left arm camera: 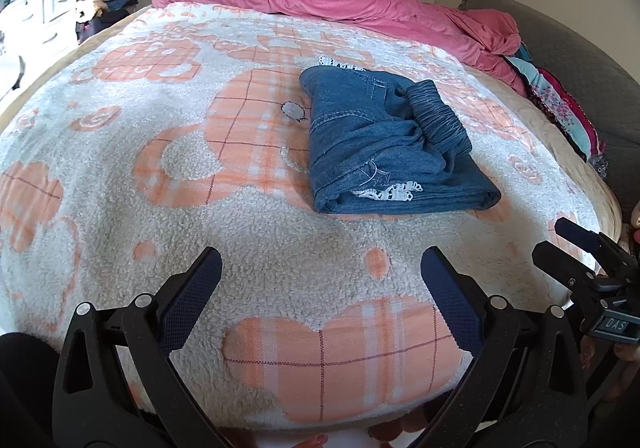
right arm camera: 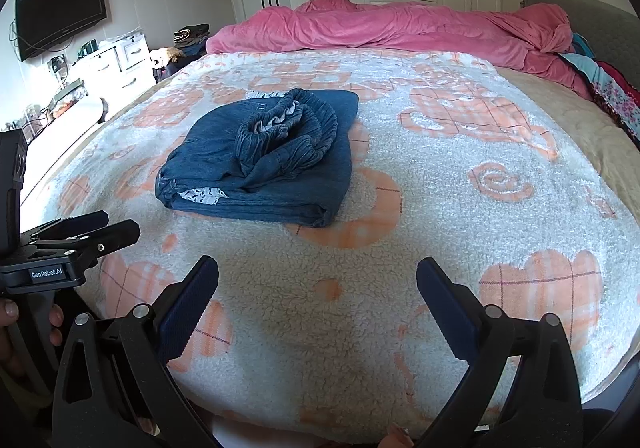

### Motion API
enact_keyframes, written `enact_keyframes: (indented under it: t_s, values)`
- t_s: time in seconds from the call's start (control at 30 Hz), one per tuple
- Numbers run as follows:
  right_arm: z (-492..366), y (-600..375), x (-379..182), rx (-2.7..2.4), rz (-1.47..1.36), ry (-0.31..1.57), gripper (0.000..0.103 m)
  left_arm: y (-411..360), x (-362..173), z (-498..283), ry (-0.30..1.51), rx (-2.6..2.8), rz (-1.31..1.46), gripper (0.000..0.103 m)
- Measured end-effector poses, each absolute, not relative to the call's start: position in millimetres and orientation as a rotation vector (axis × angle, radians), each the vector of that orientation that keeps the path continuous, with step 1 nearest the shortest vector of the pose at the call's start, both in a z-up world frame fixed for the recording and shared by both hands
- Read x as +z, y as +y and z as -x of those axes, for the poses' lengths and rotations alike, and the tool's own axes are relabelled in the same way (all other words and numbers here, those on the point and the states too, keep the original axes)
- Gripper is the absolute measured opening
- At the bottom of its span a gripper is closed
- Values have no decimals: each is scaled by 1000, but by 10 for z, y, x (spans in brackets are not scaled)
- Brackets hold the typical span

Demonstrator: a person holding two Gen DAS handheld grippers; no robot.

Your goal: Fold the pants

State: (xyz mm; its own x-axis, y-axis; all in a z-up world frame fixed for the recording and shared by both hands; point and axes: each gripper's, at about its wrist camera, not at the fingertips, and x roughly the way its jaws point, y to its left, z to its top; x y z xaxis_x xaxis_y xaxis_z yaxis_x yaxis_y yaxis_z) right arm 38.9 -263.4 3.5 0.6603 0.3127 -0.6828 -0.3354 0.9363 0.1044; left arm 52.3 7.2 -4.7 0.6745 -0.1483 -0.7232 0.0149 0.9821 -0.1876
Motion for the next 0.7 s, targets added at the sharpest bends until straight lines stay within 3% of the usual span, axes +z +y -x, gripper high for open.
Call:
enact_keyframes:
  t_s: [0.7]
  values:
    - [-398, -2634, 31, 364, 31, 769, 99, 70, -47, -535, 840, -118, 197, 94]
